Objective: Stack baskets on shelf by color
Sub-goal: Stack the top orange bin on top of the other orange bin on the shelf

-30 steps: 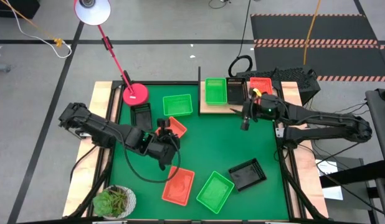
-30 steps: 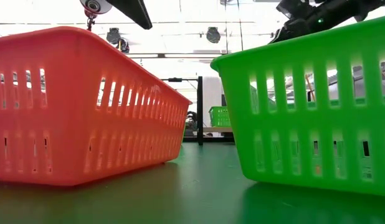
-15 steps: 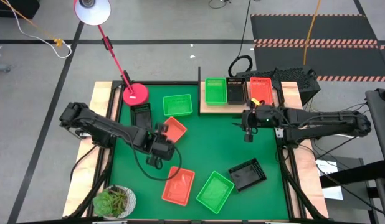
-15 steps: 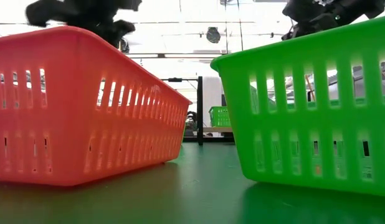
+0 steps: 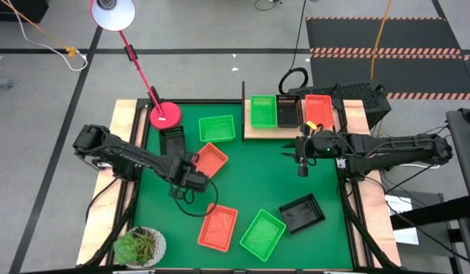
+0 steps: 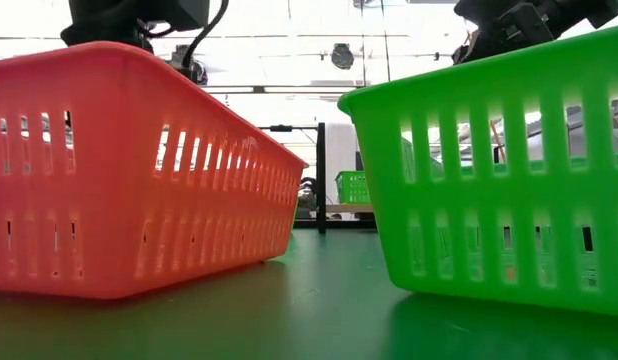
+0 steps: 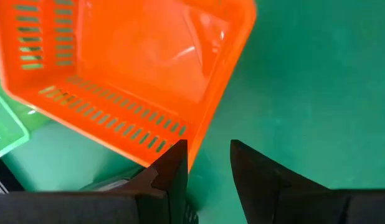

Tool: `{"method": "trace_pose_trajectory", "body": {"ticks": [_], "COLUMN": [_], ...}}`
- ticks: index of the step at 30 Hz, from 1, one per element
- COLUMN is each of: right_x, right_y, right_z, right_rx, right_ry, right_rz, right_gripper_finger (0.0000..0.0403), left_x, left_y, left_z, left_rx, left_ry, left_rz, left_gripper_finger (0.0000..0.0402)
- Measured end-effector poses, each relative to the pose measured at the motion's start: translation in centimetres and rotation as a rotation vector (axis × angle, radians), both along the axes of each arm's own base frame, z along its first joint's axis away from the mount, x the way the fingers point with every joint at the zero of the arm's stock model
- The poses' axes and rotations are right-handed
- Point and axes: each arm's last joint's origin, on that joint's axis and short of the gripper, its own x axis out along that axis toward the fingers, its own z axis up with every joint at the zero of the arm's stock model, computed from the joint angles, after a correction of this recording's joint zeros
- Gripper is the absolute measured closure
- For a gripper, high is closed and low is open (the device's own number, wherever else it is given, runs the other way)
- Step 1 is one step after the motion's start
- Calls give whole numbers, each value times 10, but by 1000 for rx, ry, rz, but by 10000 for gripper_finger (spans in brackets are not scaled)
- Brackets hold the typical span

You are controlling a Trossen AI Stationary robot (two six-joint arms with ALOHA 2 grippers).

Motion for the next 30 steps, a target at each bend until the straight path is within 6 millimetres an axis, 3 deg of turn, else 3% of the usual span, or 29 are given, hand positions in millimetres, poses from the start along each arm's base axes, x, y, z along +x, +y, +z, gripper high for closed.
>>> {"method": "trace_pose_trajectory", "body": {"ticks": [13, 21, 25, 30], "right_x": [6, 22, 42, 68], "right_y": [0, 1, 8, 22], "right_z": [8, 11, 12, 13], "right_rx": [-4, 5, 12, -17], "right_ry": [-94, -191, -297, -434], "right_rz": [4, 48, 58, -2], "right_gripper_finger": [301, 301, 301, 301], "left_x": [2, 2, 6, 21], "left_y": [14, 14, 13, 11], "left_z": [-16, -18, -11, 18], "left_rx": [-19, -16, -17, -32], "left_ry": [-20, -13, -41, -118], "left_rz": [-55, -66, -55, -15], "left_gripper_finger": [285, 388, 381, 393]}}
